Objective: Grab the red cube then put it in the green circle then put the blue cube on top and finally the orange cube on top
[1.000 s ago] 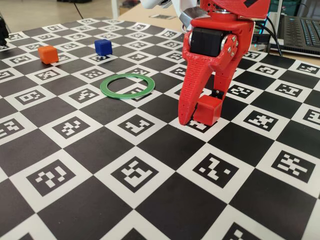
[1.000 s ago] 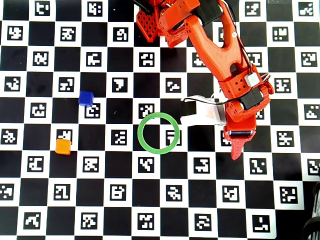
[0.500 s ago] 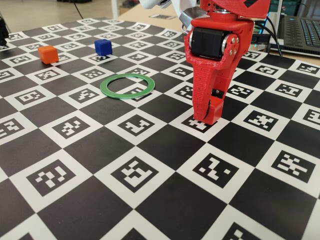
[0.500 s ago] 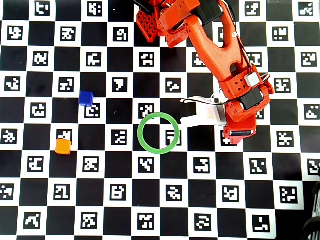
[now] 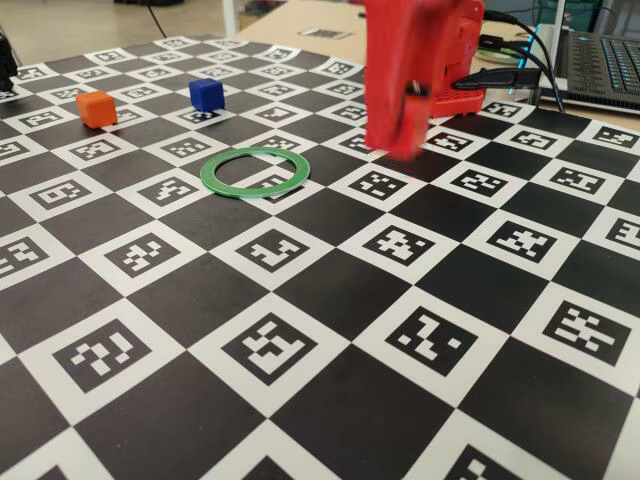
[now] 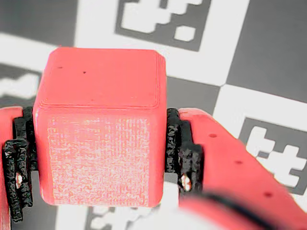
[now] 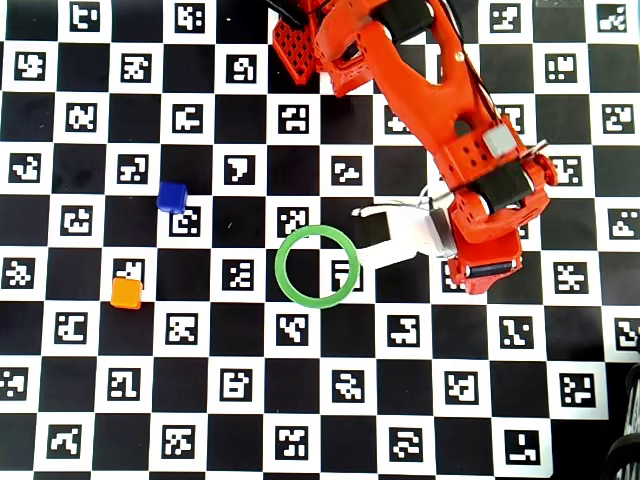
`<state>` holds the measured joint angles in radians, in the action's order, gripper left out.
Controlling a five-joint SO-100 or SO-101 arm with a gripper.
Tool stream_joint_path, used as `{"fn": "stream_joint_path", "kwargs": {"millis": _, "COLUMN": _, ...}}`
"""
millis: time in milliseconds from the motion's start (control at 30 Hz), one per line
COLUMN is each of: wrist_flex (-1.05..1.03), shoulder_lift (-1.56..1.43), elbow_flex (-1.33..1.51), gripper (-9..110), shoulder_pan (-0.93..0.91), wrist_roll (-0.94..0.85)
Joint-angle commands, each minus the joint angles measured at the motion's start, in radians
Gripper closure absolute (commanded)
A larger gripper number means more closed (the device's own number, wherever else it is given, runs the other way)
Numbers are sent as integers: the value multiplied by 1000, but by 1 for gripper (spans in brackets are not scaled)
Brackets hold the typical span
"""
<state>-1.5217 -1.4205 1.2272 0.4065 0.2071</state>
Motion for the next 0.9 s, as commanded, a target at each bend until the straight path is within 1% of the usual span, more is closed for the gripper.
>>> {"fn": "stream_joint_path", "kwargs": {"millis": 0, "wrist_flex": -95, "shoulder_lift": -123, "elbow_flex": -155, "gripper": 96, "shoulder_pan": -75, "wrist_roll": -57}}
{"fn": "stream_joint_path", "kwargs": {"millis": 233, "wrist_flex": -153, "shoulder_lift": -144, "elbow_flex": -109, "gripper": 96, "shoulder_pan": -285, "wrist_roll": -149}}
{"fn": "stream_joint_path", "kwargs": {"millis": 433, "wrist_flex": -67, "shoulder_lift": -169, "elbow_flex": 61, "gripper": 96, "shoulder_pan": -434, "wrist_roll": -230}}
{"fn": "stream_joint_path", "kwargs": {"millis": 567, "wrist_flex": 15, "shoulder_lift": -183, "elbow_flex": 183, "gripper": 96, "shoulder_pan": -476, "wrist_roll": -273}}
{"fn": "stream_joint_path", "kwargs": {"millis": 867, "wrist_flex": 225, "shoulder_lift": -229, "elbow_flex": 448, "gripper": 96, "shoulder_pan": -500, "wrist_roll": -316}}
